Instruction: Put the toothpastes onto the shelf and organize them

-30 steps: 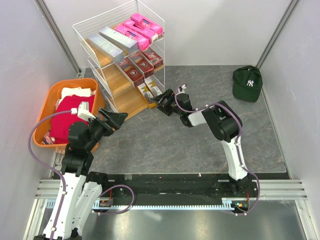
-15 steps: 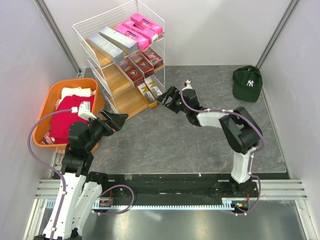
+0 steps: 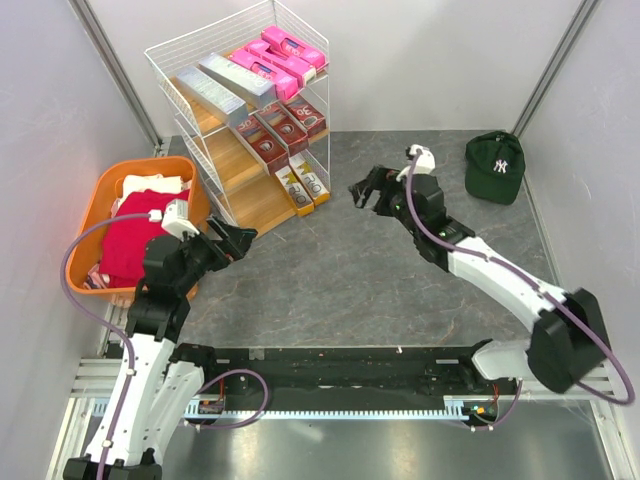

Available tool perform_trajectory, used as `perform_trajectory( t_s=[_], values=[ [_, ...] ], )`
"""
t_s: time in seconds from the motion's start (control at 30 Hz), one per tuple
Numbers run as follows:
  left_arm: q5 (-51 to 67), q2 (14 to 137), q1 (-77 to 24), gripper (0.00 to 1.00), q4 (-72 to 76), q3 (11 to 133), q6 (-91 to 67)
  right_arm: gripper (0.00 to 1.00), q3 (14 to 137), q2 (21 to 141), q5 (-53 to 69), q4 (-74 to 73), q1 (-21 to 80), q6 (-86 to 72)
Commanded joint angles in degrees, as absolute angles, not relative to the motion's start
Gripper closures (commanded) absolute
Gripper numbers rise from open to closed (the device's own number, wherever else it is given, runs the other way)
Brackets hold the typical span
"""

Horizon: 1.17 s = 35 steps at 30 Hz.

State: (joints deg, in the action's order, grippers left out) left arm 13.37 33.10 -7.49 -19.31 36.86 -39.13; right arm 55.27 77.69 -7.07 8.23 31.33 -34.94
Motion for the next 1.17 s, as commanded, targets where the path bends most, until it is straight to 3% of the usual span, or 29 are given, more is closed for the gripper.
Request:
perform_trajectory(
  t_s=[0.0,0.3,0.77,1.13],
  values=[
    [11.08,34.36,-7.47,0.0,-18.98,38.06,-35.16,0.02,50.2,69.71,-14.5,-1.82,31.29,-29.1],
    [11.16,33.84,-7.47,0.0,-16.44,34.37,-33.84,0.02,38.5,53.89,-20.21,-5.89,31.29,-30.06],
    [10.63,32.43,-7.47,0.0,-15.47,33.22,-33.05,0.02,41.4,55.81,-22.5,-9.05,31.29,-27.78],
    [9.06,28.31,-7.47,0.0,-9.5,29.01,-30.76,0.02,39.82,57.39,-24.51,-2.55,31.29,-19.33]
  ],
)
